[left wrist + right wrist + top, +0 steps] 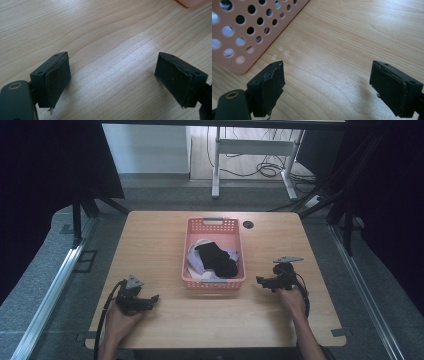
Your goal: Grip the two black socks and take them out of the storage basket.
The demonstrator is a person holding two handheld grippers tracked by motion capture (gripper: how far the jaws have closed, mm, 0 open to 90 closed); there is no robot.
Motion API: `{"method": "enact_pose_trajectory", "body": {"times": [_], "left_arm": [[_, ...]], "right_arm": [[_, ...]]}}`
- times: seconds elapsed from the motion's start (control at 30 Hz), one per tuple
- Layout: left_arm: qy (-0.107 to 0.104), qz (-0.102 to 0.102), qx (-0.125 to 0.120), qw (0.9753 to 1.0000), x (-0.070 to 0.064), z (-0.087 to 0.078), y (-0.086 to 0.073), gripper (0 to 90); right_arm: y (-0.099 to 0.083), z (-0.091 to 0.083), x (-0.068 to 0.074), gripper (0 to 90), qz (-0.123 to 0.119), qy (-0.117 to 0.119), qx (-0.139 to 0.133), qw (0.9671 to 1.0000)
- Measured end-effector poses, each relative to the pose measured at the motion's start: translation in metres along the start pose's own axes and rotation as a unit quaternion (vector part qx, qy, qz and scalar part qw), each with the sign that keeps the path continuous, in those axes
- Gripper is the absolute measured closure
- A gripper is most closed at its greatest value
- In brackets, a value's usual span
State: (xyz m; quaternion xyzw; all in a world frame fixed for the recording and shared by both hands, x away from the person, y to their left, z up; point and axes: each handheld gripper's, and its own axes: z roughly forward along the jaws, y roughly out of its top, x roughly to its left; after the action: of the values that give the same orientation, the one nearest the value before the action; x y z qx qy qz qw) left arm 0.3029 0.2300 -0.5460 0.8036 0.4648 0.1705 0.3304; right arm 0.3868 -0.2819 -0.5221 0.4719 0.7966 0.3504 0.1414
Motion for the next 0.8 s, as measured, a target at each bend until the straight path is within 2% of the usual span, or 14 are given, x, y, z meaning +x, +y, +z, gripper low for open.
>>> {"method": "enact_pose_trajectory", "body": {"times": [0.3, 0.47, 0.57, 0.6, 0.67, 0.8], "left_arm": [[0.0, 0.001, 0.0, 1.0, 0.0, 0.0, 0.0, 12.9], [0.0, 0.0, 0.0, 1.0, 0.0, 0.0, 0.0, 13.1], [0.001, -0.001, -0.004, 1.0, 0.0, -0.001, 0.0, 15.0], [0.0, 0.001, -0.01, 1.0, 0.0, -0.002, -0.001, 21.4], [-0.001, 0.002, -0.011, 0.9999, 0.0, -0.002, -0.001, 26.5], [-0.002, 0.002, -0.012, 0.9999, 0.0, -0.002, -0.001, 26.6]], "right_arm": [[0.006, -0.004, 0.004, 11.5, -0.006, 0.003, -0.003, 1.0], [0.011, -0.007, 0.004, 11.2, -0.002, 0.012, -0.001, 0.9999], [0.013, -0.009, 0.005, 11.1, -0.003, 0.011, -0.002, 0.9999], [0.015, -0.01, 0.004, 10.9, -0.002, 0.012, -0.003, 0.9999], [0.017, -0.011, 0.004, 10.9, -0.001, 0.013, -0.008, 0.9999], [0.026, -0.016, 0.006, 9.2, -0.001, 0.022, -0.014, 0.9997]]}}
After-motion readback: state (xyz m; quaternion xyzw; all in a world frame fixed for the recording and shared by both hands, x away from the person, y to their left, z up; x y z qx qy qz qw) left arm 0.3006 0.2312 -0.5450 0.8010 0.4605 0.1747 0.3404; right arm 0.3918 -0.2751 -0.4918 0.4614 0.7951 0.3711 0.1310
